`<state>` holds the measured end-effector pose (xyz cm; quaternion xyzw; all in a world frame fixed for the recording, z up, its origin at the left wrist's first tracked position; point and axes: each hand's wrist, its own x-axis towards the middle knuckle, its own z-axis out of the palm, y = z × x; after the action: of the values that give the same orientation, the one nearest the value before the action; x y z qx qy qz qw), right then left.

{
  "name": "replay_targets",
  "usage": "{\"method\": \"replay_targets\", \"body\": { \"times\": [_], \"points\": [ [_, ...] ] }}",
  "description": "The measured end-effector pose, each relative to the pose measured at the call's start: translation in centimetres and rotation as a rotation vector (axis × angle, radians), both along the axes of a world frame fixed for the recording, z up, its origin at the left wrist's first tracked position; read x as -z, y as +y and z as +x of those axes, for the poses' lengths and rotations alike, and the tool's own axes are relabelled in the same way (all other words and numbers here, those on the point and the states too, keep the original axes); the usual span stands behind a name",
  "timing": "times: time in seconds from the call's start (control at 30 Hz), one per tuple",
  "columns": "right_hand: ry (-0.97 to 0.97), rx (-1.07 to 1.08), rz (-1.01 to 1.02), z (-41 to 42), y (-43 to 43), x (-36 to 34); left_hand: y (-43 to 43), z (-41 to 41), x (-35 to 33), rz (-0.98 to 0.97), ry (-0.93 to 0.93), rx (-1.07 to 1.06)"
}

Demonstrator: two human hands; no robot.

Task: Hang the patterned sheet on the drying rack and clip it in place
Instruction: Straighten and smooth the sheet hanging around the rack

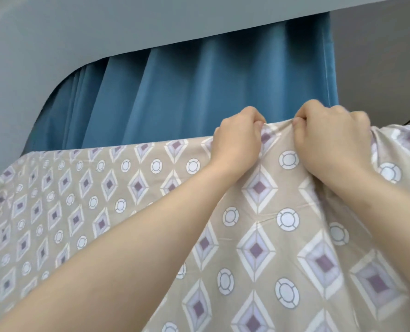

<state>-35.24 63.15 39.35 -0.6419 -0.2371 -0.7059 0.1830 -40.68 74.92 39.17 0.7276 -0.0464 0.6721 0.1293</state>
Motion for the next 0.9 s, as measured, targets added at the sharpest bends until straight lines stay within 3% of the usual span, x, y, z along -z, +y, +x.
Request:
{"method": "replay_targets", "body": {
  "times": [0.2,0.43,0.63,0.73,0.9],
  "points": [
    [0.097,-0.043,-0.100,0.6,0.6,0.3,1.6,0.6,1.0,0.004,0.121,-0.079],
    [0.042,-0.015,-0.090,0.9,-0.2,0.6,1.8,1.1,1.0,0.082,0.145,-0.258],
    [0.090,0.035,-0.031,1.9,-3.8,0.8,0.3,2.4,0.3,-0.061,0.114,-0.255],
    [0.131,0.061,-0.058,2.3,-5.2,0.8,-2.1,3.1,0.6,0.081,0.133,-0.130],
    [0.151,0.131,-0.064,2.8,-7.2,1.0,-2.4,4.1,1.1,0.120,0.089,-0.241]
  ]
}}
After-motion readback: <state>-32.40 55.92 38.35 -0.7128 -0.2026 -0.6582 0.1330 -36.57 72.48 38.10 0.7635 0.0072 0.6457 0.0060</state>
